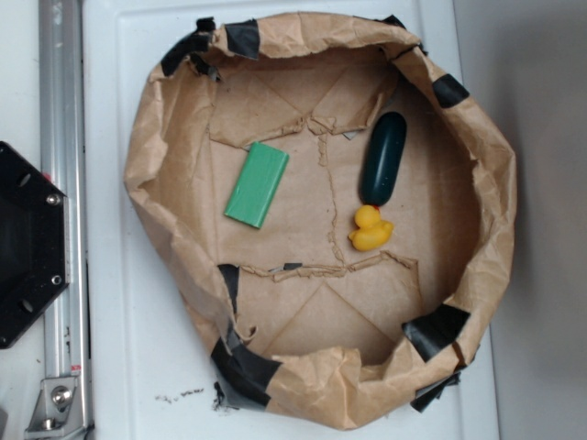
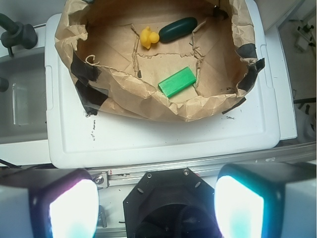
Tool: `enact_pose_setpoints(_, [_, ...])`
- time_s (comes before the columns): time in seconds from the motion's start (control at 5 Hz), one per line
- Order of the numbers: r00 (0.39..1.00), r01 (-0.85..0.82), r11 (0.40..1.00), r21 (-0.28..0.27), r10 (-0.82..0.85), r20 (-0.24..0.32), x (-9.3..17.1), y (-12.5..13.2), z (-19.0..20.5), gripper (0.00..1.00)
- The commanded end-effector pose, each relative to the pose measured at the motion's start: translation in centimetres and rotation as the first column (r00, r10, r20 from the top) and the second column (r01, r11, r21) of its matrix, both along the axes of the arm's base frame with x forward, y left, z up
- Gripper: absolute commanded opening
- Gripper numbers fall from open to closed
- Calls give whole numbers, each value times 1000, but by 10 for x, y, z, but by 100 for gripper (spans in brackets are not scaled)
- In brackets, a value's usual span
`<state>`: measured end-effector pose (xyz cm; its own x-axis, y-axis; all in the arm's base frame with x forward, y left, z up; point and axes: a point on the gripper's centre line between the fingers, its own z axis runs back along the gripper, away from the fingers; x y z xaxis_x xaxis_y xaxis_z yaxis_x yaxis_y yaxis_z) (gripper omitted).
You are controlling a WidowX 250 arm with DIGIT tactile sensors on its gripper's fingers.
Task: Grab the yellow duck.
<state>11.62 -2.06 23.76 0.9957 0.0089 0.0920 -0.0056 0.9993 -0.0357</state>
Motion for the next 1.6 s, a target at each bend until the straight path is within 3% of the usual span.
enact_pose_setpoints(0.0, [1000,0,1000,0,0,0,0,0,0,100])
enact_pose_setpoints(0.2, [979,-170,979,-112,181,95,44,12,-21,100])
enact_pose_setpoints(0.6, [884,-423,880,-218,453,113,106,24,-54,100])
enact_pose_setpoints(0.8, [841,-514,842,-162,532,98,133,27,-98,100])
enact_pose_setpoints(1.0, [820,-551,829,-98,559,120,142,29,-117,100])
enact_pose_setpoints(1.4, [805,-585,811,-30,584,106,162,31,-149,100])
